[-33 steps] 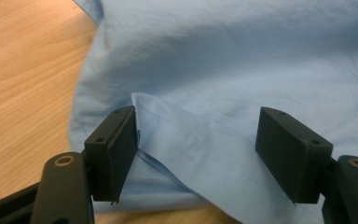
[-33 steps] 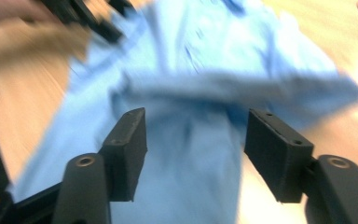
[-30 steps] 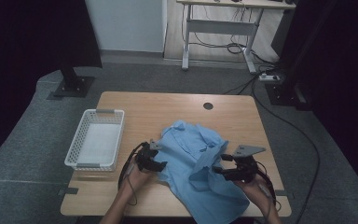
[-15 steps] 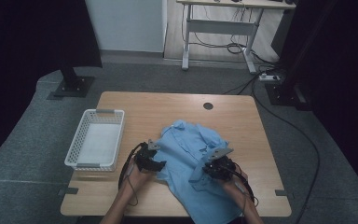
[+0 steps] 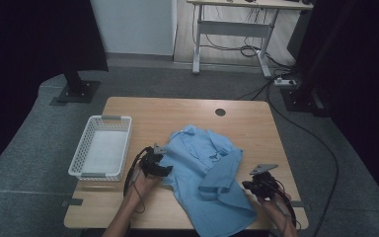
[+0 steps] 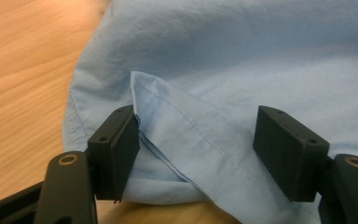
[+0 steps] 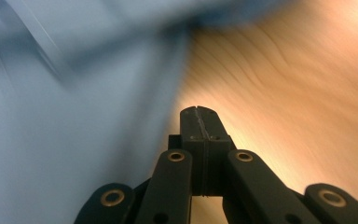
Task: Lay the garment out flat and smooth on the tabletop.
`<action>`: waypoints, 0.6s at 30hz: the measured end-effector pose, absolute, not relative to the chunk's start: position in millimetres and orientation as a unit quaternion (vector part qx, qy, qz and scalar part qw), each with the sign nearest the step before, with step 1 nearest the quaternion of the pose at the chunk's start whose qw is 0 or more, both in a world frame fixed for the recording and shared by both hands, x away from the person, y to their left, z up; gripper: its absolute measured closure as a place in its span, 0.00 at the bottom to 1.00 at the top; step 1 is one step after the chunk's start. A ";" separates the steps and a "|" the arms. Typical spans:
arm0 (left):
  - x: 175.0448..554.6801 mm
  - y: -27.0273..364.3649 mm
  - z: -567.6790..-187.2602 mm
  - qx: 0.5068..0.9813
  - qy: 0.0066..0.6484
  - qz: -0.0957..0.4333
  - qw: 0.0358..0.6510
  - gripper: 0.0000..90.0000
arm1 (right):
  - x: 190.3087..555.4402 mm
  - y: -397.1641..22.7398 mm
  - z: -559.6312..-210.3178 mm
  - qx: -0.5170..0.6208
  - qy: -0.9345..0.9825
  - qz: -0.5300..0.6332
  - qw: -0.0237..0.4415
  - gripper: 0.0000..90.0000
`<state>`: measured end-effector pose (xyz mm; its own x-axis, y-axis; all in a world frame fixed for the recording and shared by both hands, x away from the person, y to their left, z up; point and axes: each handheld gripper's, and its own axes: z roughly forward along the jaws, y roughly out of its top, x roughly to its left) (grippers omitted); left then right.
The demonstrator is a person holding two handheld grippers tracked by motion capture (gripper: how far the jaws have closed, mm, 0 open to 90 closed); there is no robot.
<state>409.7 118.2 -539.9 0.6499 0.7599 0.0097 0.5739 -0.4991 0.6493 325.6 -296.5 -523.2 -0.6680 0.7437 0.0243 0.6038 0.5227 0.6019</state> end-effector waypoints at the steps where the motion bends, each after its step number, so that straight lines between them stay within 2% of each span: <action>1: 411.9 120.1 -539.6 0.852 0.394 0.149 0.311 0.35 | 323.3 -304.1 -523.9 0.397 0.861 0.294 0.120 0.99; 5: 415.3 121.7 -538.9 0.853 0.395 0.147 0.307 0.35 | 313.3 -326.3 -520.0 0.413 0.843 0.320 0.127 0.98; 6: 415.4 121.6 -538.8 0.853 0.396 0.147 0.307 0.35 | 311.4 -328.0 -517.0 0.406 0.841 0.333 0.131 0.88; 7: 415.4 121.6 -538.8 0.853 0.396 0.147 0.307 0.35 | 310.3 -326.6 -514.1 0.404 0.835 0.346 0.140 0.74; 11: 415.1 122.0 -539.2 0.852 0.395 0.148 0.309 0.35 | 309.2 -300.6 -501.0 0.362 0.838 0.387 0.129 0.56; 13: 415.2 122.1 -539.1 0.853 0.395 0.148 0.308 0.35 | 308.9 -279.1 -494.9 0.329 0.846 0.402 0.120 0.51; 18: 414.9 122.1 -539.4 0.852 0.395 0.148 0.310 0.35 | 318.0 -226.0 -501.6 0.264 0.877 0.383 0.123 0.51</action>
